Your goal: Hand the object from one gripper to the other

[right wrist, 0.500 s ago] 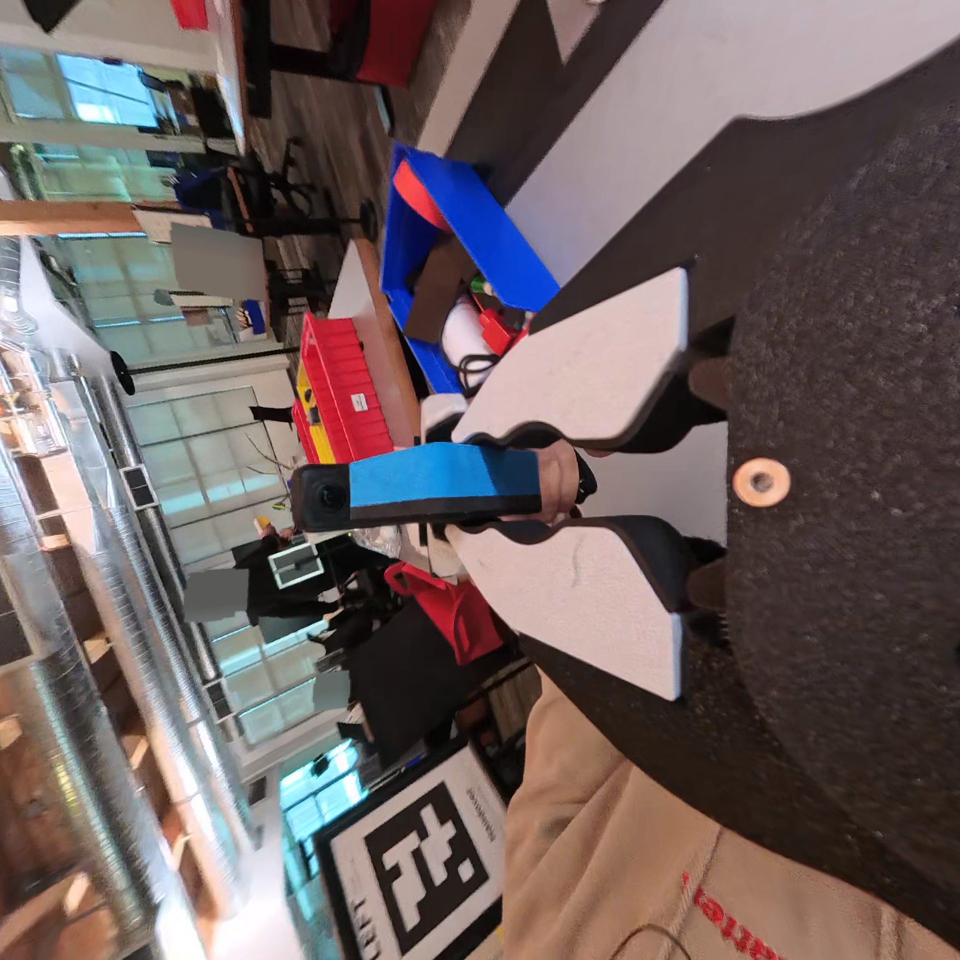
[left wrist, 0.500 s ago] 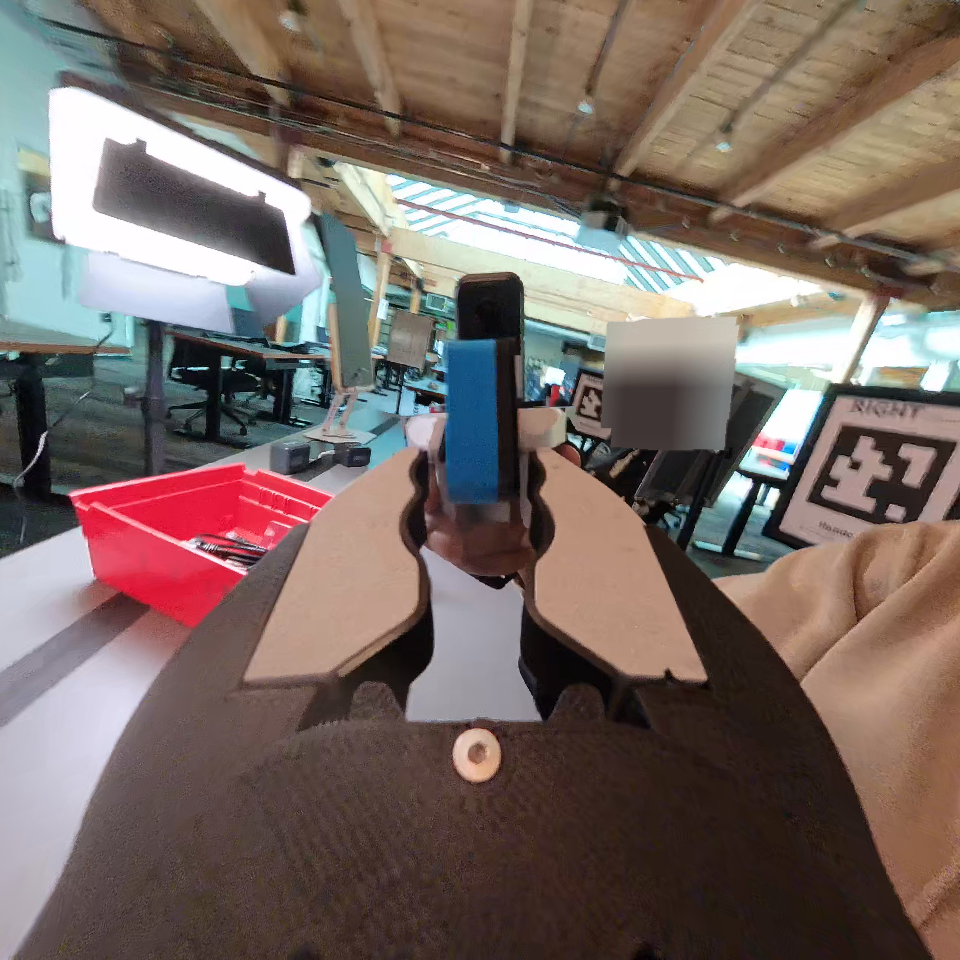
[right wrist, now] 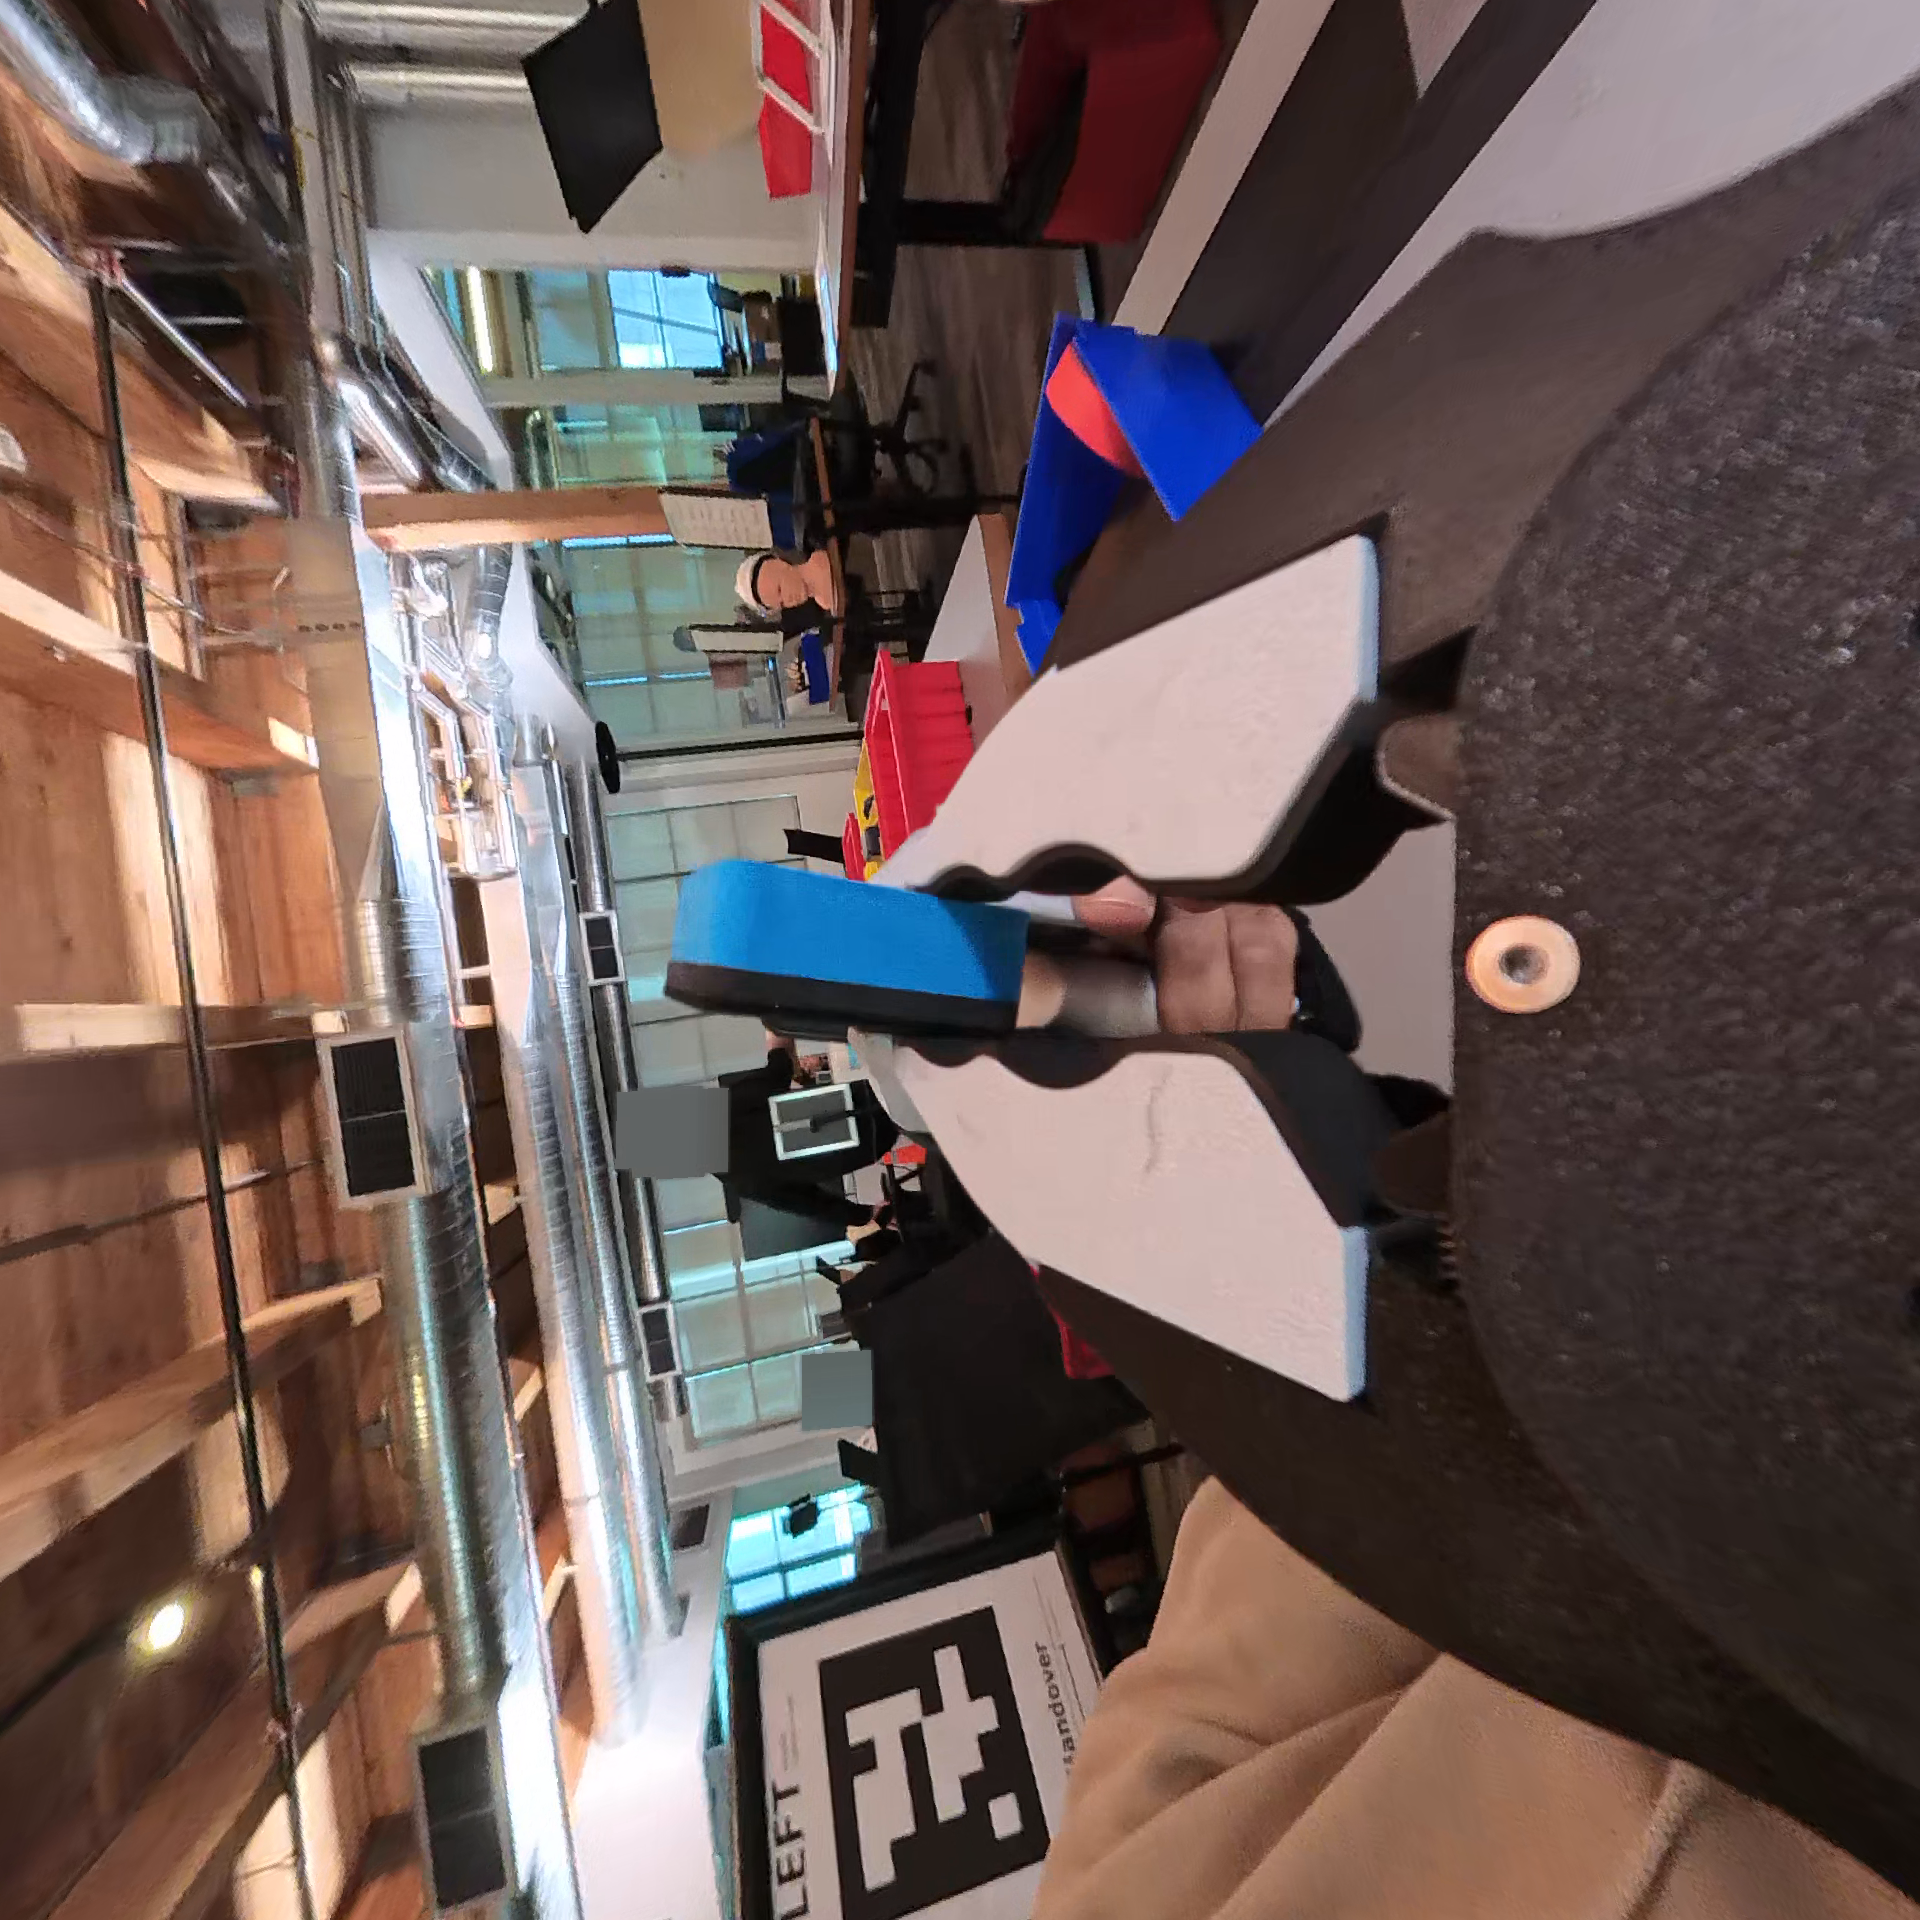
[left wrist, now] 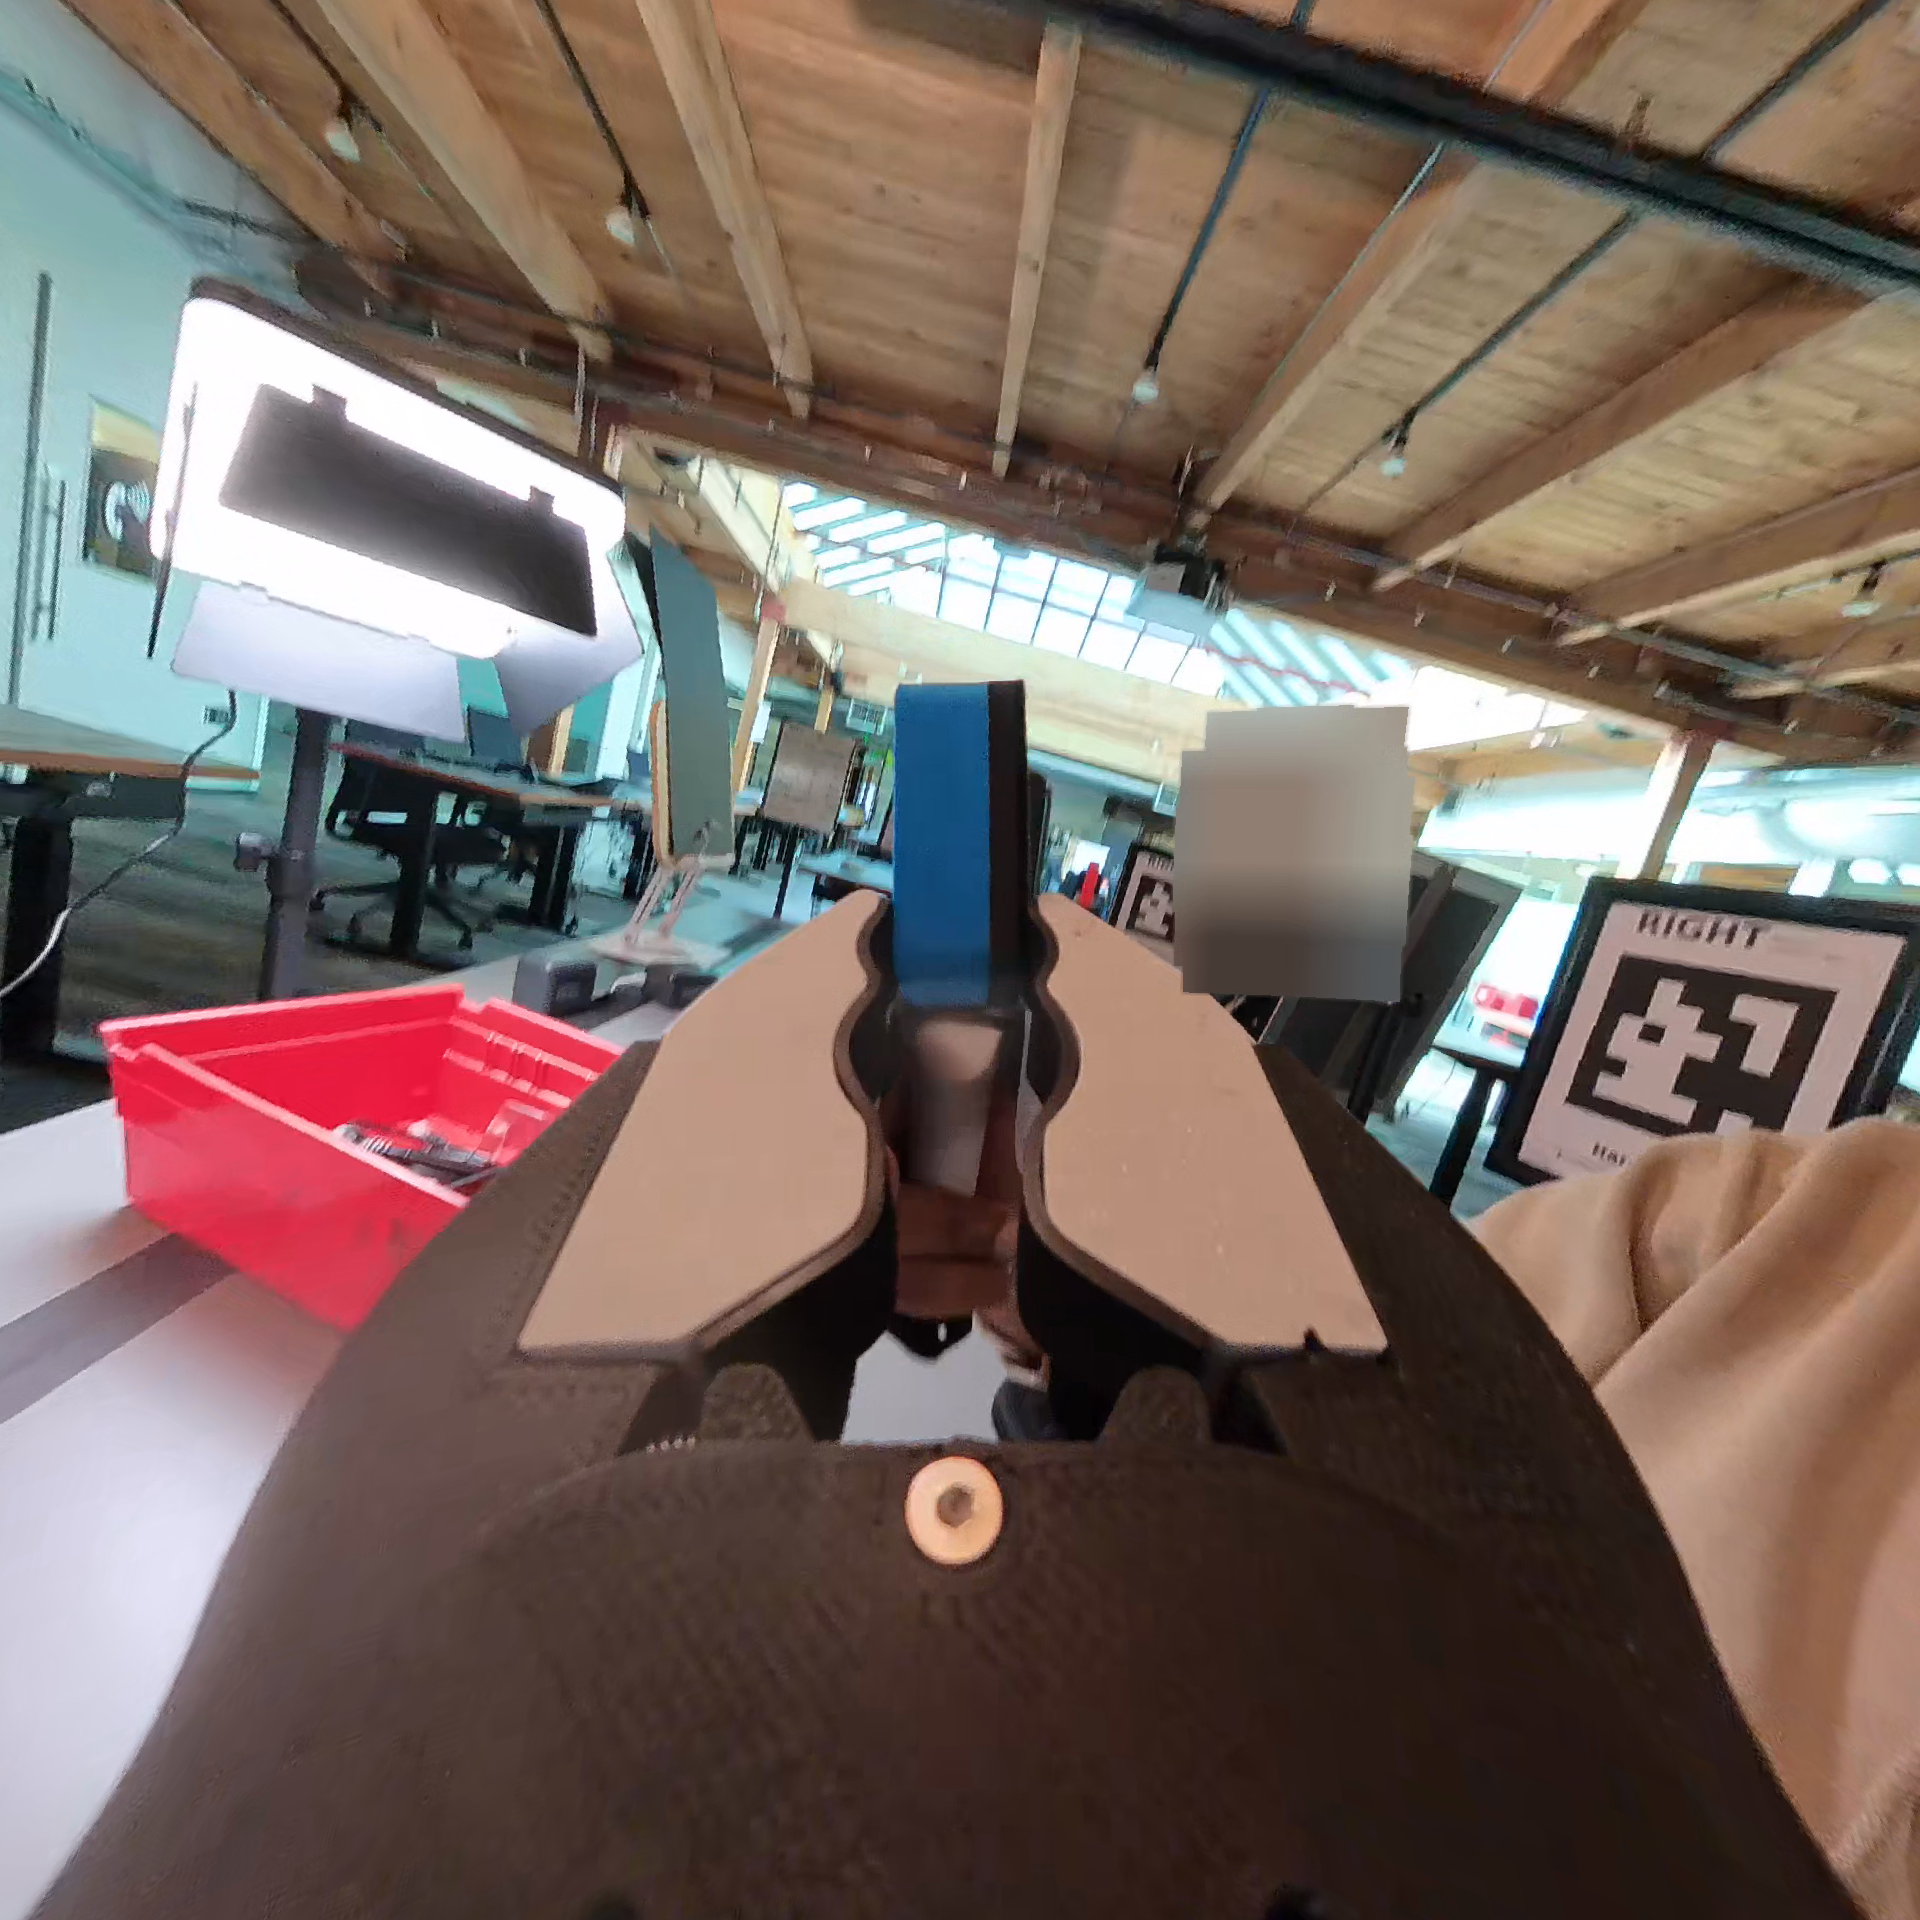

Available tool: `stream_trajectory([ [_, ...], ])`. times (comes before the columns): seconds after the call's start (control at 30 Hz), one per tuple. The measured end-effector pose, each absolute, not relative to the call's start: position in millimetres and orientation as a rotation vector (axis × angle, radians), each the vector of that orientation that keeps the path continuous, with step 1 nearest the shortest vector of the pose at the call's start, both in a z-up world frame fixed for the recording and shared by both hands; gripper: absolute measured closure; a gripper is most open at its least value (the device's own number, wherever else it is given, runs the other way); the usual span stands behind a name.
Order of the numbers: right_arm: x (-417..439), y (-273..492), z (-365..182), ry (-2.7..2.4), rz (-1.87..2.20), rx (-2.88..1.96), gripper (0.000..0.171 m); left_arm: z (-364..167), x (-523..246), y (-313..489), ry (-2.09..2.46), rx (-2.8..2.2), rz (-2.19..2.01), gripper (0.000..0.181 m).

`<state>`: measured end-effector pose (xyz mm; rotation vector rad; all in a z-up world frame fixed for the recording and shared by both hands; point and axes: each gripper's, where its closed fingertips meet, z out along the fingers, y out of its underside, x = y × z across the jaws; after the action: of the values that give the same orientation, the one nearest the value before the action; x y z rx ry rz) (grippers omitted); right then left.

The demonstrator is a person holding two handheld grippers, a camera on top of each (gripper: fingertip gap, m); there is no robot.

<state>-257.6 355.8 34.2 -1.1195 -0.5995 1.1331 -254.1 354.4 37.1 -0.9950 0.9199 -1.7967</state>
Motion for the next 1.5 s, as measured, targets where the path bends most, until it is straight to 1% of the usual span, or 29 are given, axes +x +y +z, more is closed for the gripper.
stream_trajectory([
  [0.17,-260,351,19,-0.77,1.082,-1.272,0.147,27,-256,348,1.145,-1.127,-1.651,0.159],
  [0.2,-260,349,18,-0.798,1.068,-1.277,0.144,25,-258,346,1.184,-1.148,-1.626,0.159],
  [0.27,-258,347,18,-0.823,1.03,-1.261,0.146,22,-263,345,1.242,-1.184,-1.577,0.158],
  [0.4,-265,345,20,-0.804,1.062,-1.229,0.149,31,-269,346,1.215,-1.14,-1.54,0.158],
  [0.43,-266,345,25,-0.759,1.101,-1.191,0.149,37,-269,349,1.15,-1.103,-1.557,0.148],
  [0.47,-264,345,32,-0.707,1.135,-1.13,0.149,41,-269,351,1.099,-1.076,-1.579,0.144],
  [0.53,-258,343,42,-0.61,1.208,-1.017,0.149,39,-265,348,1.101,-1.062,-1.633,0.141],
  [0.57,-256,343,44,-0.567,1.238,-0.989,0.149,39,-263,346,1.098,-1.052,-1.653,0.142],
  [0.63,-259,347,40,-0.534,1.252,-0.984,0.149,39,-260,343,1.095,-1.035,-1.66,0.156],
  [0.67,-264,348,36,-0.545,1.244,-0.997,0.149,40,-261,343,1.082,-1.026,-1.651,0.159],
  [0.77,-270,353,27,-0.576,1.215,-1.068,0.148,35,-265,351,1.124,-1.091,-1.602,0.159],
  [0.8,-272,355,22,-0.627,1.185,-1.128,0.146,34,-269,354,1.144,-1.122,-1.593,0.159],
  [0.87,-265,357,16,-0.707,1.107,-1.19,0.13,30,-279,356,1.203,-1.183,-1.58,0.159],
  [0.93,-257,356,13,-0.767,1.038,-1.226,0.123,20,-284,358,1.286,-1.244,-1.493,0.159],
  [1.03,-262,352,5,-0.825,1.038,-1.261,0.129,6,-283,349,1.404,-1.288,-1.443,0.159],
  [1.1,-277,350,-5,-0.875,1.049,-1.274,0.145,2,-279,346,1.423,-1.293,-1.429,0.158],
  [1.13,-280,349,-7,-0.879,1.049,-1.266,0.147,4,-278,348,1.403,-1.282,-1.436,0.158],
  [1.2,-278,351,2,-0.815,1.071,-1.224,0.148,17,-278,351,1.314,-1.192,-1.479,0.156],
  [1.27,-267,348,21,-0.71,1.149,-1.124,0.149,36,-281,353,1.184,-1.055,-1.552,0.142],
  [1.3,-259,345,31,-0.654,1.196,-1.059,0.148,40,-280,351,1.158,-1.009,-1.582,0.138],
  [1.37,-247,342,46,-0.55,1.27,-0.954,0.148,40,-272,348,1.121,-0.981,-1.613,0.137],
  [1.43,-248,341,47,-0.508,1.29,-0.915,0.148,40,-262,344,1.058,-0.963,-1.659,0.141],
  [1.47,-250,343,45,-0.488,1.273,-0.909,0.148,42,-259,343,1.022,-0.956,-1.694,0.147],
  [1.5,-254,345,42,-0.48,1.258,-0.913,0.148,43,-257,343,0.987,-0.958,-1.722,0.159],
])
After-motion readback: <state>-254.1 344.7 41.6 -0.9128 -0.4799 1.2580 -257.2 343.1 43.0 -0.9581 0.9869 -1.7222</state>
